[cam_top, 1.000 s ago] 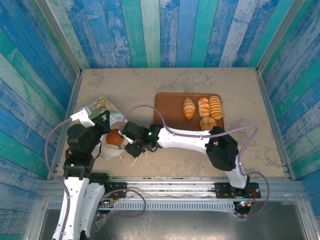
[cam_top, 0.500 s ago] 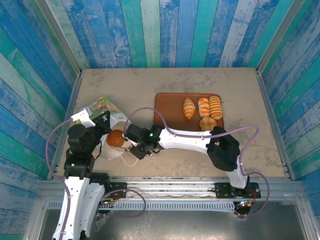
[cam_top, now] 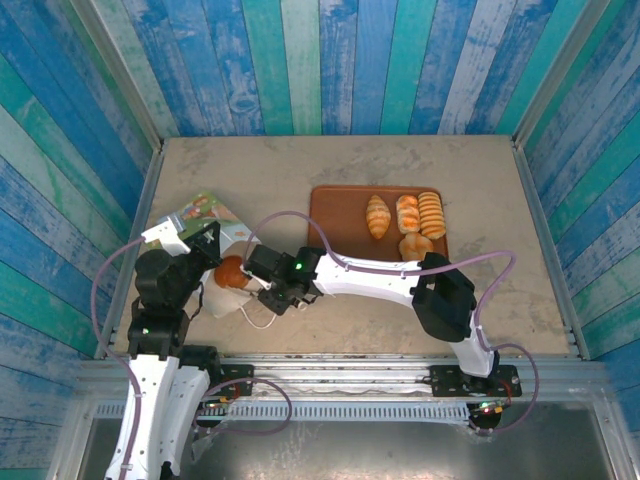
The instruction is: Take the fake bread out of the paper bag
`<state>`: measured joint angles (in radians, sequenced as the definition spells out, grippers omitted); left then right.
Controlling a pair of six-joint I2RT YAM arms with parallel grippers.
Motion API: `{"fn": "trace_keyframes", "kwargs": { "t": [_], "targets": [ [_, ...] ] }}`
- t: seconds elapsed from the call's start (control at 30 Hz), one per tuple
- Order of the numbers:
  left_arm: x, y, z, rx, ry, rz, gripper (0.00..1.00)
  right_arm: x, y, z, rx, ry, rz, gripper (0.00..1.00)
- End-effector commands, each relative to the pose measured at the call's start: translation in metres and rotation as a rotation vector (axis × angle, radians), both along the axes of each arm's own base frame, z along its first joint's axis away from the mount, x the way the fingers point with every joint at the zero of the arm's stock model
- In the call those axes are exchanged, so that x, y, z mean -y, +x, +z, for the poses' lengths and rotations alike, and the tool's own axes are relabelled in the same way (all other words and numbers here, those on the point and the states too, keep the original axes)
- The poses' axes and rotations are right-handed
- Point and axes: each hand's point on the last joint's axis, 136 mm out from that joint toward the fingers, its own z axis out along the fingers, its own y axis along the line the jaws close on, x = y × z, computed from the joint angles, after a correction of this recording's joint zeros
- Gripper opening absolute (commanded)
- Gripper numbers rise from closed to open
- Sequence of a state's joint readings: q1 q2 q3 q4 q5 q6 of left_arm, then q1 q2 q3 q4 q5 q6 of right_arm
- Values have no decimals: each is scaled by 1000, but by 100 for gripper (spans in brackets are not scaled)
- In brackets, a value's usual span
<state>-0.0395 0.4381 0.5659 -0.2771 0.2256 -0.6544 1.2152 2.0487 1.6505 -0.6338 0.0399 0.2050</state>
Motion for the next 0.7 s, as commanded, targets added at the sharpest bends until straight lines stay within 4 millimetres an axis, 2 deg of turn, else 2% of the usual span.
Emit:
{"fn": "trace_keyframes", "kwargs": {
  "t": [0.0,0.17,0.33,0.5,0.67],
  "targets": [
    [-1,0,4,26,17,6,0,4,-6,22,10,56,11,39],
    [-1,1,2,25,17,6,0,25,-23,43,9,131,21,38],
    [-4,3,2,25,16,20,0,60,-39,62,13,225,14,38],
    [-6,5,-1,28,-1,40,0,100,-48,64,30,251,-32,38],
    [-10,6,-4,26,-2,61,0,146,-41,64,96,207,-141,37]
  ]
}}
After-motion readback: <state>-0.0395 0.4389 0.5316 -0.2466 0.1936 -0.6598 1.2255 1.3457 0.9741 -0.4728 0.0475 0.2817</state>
